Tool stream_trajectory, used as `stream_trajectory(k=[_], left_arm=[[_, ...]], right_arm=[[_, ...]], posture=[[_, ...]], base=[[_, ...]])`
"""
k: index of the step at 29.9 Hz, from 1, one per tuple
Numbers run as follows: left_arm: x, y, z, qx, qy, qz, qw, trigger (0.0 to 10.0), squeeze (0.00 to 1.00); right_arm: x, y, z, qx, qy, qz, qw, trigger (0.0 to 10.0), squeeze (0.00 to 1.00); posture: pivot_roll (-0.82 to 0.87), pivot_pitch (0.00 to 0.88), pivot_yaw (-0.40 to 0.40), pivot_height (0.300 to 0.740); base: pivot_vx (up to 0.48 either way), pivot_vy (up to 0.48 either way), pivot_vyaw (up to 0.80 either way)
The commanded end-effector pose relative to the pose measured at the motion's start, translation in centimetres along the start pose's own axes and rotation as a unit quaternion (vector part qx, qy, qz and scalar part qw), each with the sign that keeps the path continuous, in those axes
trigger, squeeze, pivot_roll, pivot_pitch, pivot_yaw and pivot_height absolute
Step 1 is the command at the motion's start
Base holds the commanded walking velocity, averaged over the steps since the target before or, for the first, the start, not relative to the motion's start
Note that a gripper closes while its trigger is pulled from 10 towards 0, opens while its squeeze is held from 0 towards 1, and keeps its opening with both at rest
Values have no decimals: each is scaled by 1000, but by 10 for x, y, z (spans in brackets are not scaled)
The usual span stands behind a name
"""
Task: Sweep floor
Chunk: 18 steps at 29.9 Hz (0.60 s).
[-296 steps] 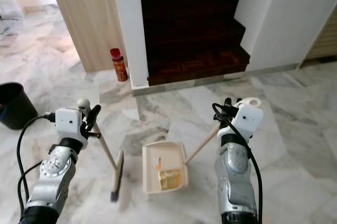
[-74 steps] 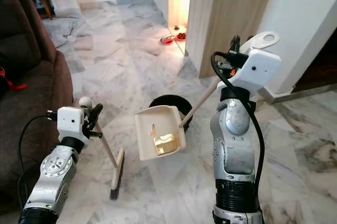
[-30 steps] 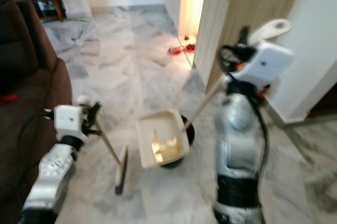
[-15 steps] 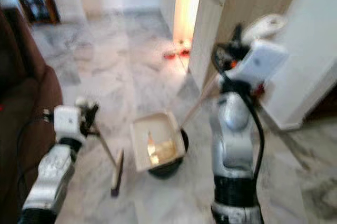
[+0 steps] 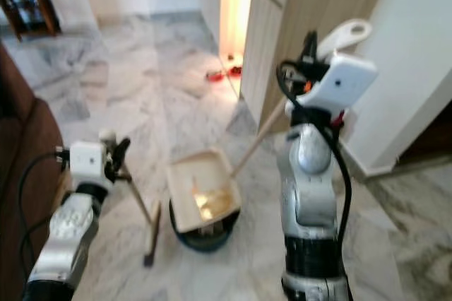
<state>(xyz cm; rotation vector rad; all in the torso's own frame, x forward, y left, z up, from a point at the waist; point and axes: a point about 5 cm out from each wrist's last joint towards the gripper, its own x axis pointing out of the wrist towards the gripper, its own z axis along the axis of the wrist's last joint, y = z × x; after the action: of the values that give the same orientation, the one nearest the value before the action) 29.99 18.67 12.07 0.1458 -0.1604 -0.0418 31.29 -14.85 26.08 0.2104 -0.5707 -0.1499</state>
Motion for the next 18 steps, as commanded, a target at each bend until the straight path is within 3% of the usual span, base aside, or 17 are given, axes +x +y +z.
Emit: stream_trajectory(k=[1,13,18], left_arm=[[5,-5,12,-2,-32,-7,999,10000,0],[6,-4,13,-2,-33,-6,999,10000,0],[5,-5,13,-4,-34,-8,999,10000,0]], right_arm=[[4,-3,16,4,-39,-7,999,10000,0],[4,-2,16,5,-39,-5,999,10000,0],[3,-1,16,6,-39,-3,999,10000,0]], posture=[[-57,0,1,740],[-56,0,1,740],[-56,0,1,740]], base=[[304,0,0],[304,0,0],[0,0,0]])
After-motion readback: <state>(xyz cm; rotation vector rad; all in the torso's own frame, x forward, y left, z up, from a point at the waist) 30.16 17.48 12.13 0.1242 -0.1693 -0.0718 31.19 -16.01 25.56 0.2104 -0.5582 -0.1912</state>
